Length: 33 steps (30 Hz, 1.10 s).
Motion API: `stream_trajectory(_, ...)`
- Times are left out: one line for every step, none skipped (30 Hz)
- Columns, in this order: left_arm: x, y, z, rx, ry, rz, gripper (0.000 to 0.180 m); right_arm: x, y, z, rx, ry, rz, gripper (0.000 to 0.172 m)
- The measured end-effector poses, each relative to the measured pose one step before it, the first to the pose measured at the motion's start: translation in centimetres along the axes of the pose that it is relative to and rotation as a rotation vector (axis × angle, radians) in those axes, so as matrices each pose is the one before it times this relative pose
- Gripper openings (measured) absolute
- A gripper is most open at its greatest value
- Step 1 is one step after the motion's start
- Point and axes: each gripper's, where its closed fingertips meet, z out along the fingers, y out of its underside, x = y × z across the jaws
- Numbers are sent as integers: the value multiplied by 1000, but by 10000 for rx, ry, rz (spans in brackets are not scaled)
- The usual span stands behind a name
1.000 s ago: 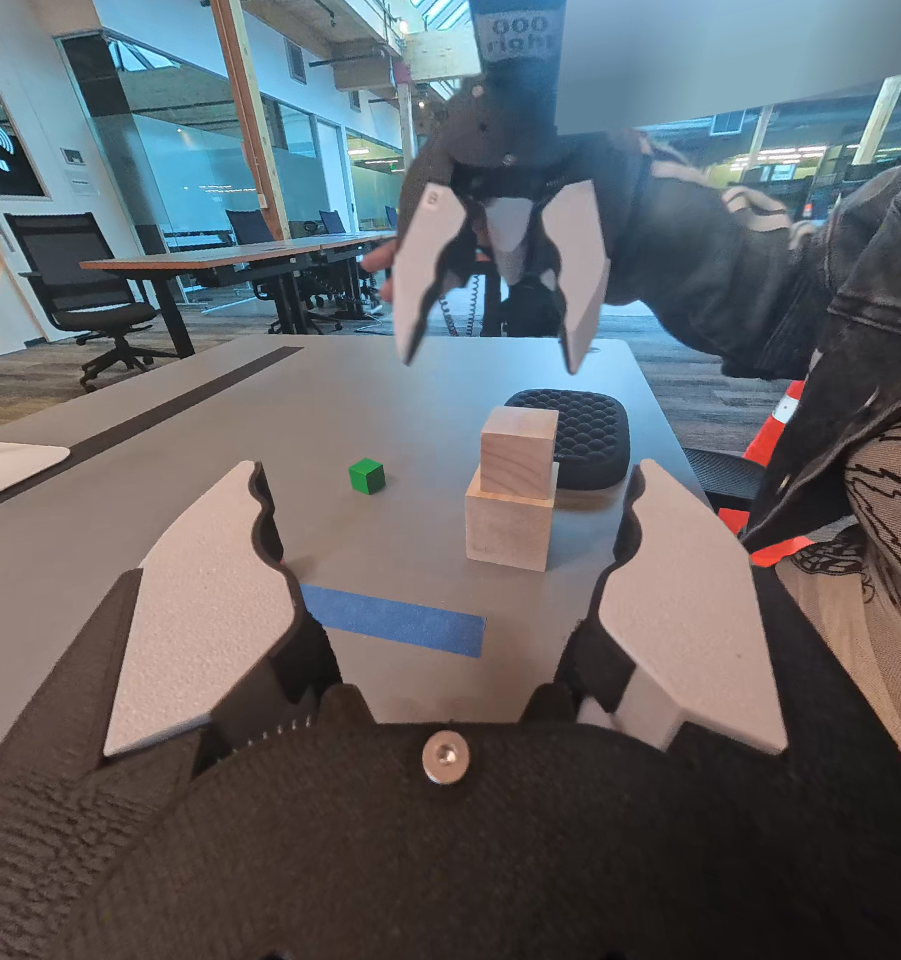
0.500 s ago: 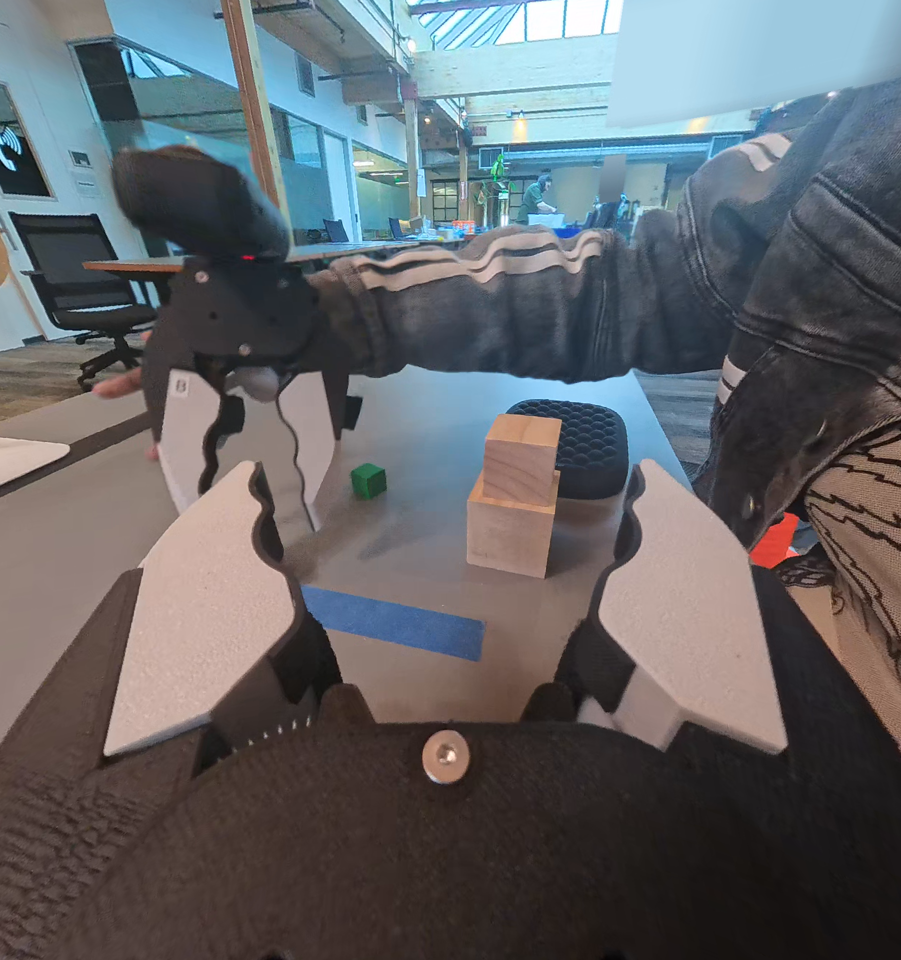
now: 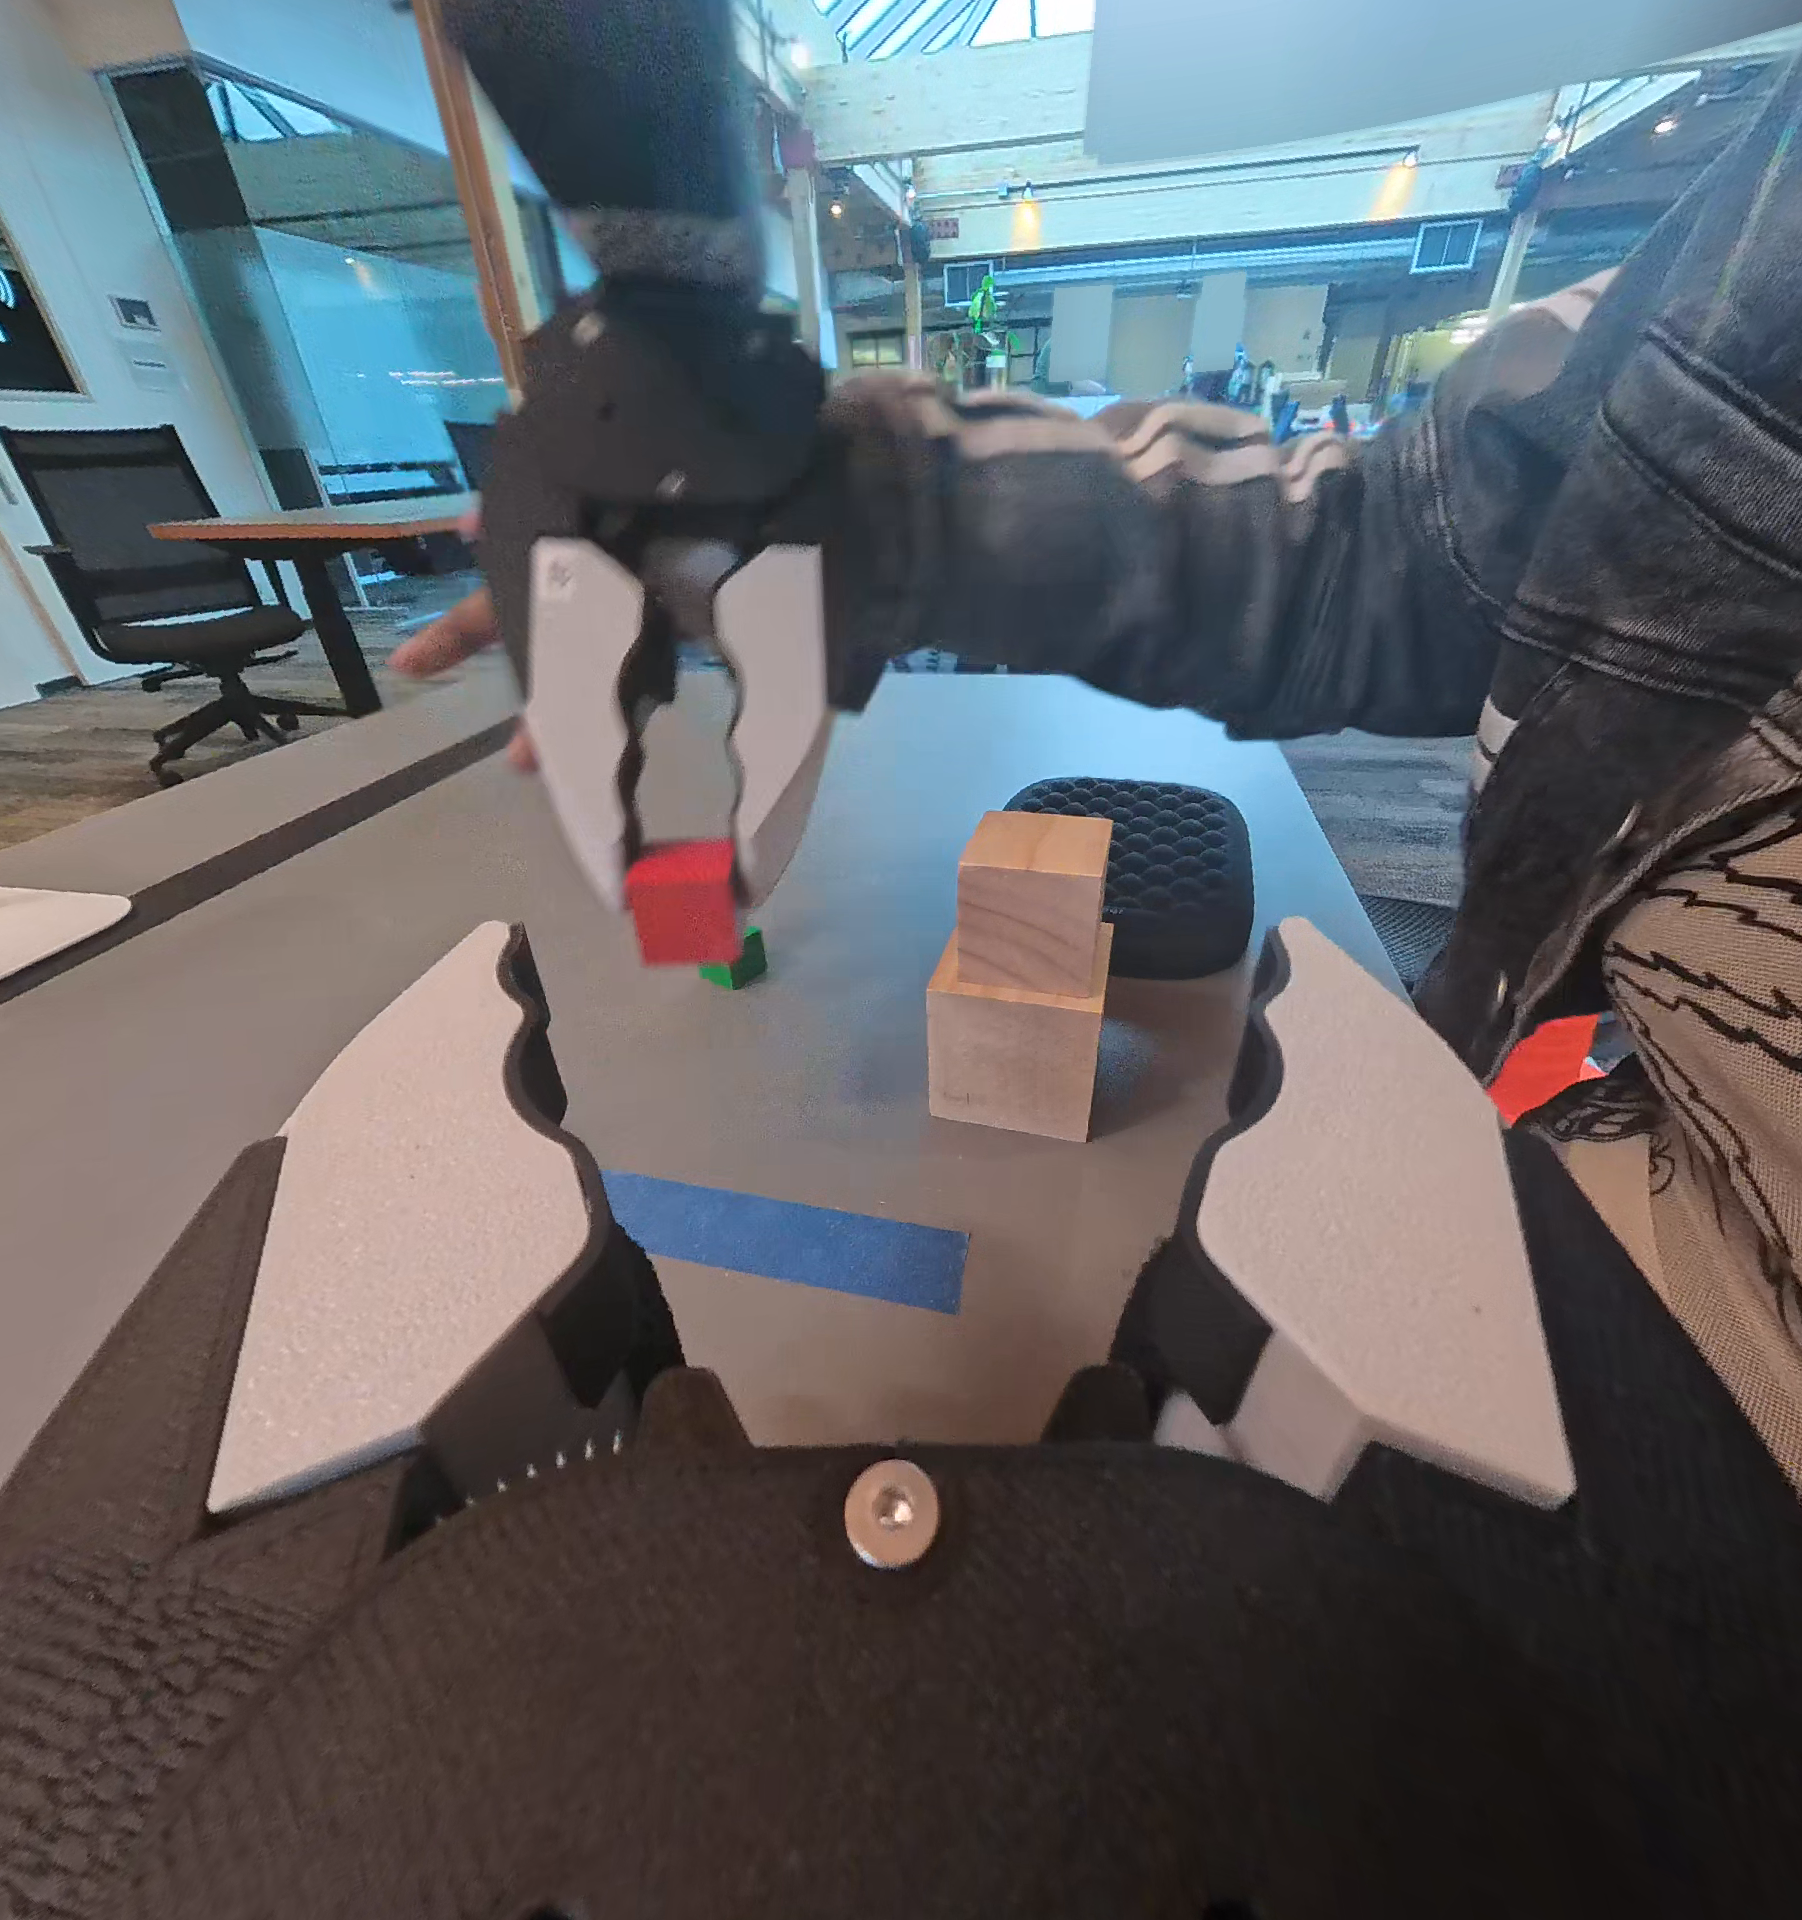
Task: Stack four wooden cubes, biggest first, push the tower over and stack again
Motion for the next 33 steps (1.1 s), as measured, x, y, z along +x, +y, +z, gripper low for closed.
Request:
stream_trajectory(31,8,10,-7,11,16,126,-754,-15,-992,-295,294,529,28)
stream_trajectory(28,19,8,-7,16,14,126,-693,190,-971,-388,317,739,28)
stream_trajectory(31,2,2,-2,16,14,126,-843,102,-902,-244,210,696,27)
stream_trajectory(29,-5,-4,3,13,14,126,-1073,-43,-771,-47,59,496,27)
stream_trajectory(33,-1,-6,0,15,11,126,-1070,-42,-617,-2,19,361,27)
stream_trajectory(23,-2,7,-6,16,9,126,-973,143,-416,-100,5,305,27)
stream_trajectory(45,17,16,-14,24,16,126,-763,334,-232,-200,59,230,28)
stream_trajectory(78,34,17,-20,36,35,126,-465,426,-83,-240,159,185,28)
stream_trajectory(101,32,18,-28,38,47,126,-385,434,48,-235,111,167,28)
stream_trajectory(78,47,23,-31,30,46,126,-355,286,111,-126,40,156,28)
stream_trajectory(48,32,22,-27,17,36,126,-353,87,133,2,-32,153,28)
stream_trajectory(39,23,16,-20,11,28,126,-360,-40,125,84,-85,139,28)
stream_trajectory(42,15,9,-13,14,19,126,-218,-55,114,95,-9,99,28)
stream_trajectory(16,8,7,-7,9,5,126,-123,-52,113,95,47,38,28)
stream_trajectory(-8,13,7,-2,0,-6,126,-138,-20,118,78,13,-4,28)
stream_trajectory(-11,-2,-2,3,1,-10,126,-97,28,135,39,9,12,28)
stream_trajectory(2,-4,-9,4,6,-3,126,-60,89,145,-13,9,2,28)
stream_trajectory(26,-1,4,0,10,8,126,-113,41,148,9,-39,-39,28)
stream_trajectory(23,4,1,-4,9,12,126,-67,6,111,25,-22,-15,28)
stream_trajectory(23,18,9,-7,11,12,126,19,42,67,-14,22,-10,28)
stream_trajectory(15,14,4,-11,9,7,126,10,18,37,6,27,-71,28)
stream_trajectory(3,10,14,-8,4,-4,126,-9,-61,-10,72,11,-51,28)
stream_trajectory(-6,-1,-3,2,6,-8,126,34,-8,-16,45,21,-4,28)
stream_trajectory(-15,4,-12,6,1,-15,126,27,50,-2,15,19,-31,28)
stream_trajectory(-23,-9,0,9,-6,-19,126,-23,40,14,30,-25,-53,28)
stream_trajectory(-18,-12,-18,11,-2,-14,126,-46,4,0,59,-39,-33,29)
stream_trajectory(-9,-7,2,5,-3,-7,126,1,-40,1,81,-18,15,34)
stream_trajectory(0,4,-2,-3,0,1,126,66,-3,-20,45,24,25,41)
stream_trajectory(7,11,6,-9,3,5,126,11,47,-36,15,-1,-18,46)
stream_trajectory(18,16,15,-13,5,4,126,-78,-67,-112,90,-51,-45,49)
stream_trajectory(11,13,4,-11,6,6,126,-149,-232,-255,215,-126,-49,51)
stream_trajectory(11,16,-2,-5,3,5,126,-82,-380,-421,355,-172,-31,52)
stream_trajectory(-1,-8,-1,-1,-1,0,126,340,-472,-567,427,-26,52,53)
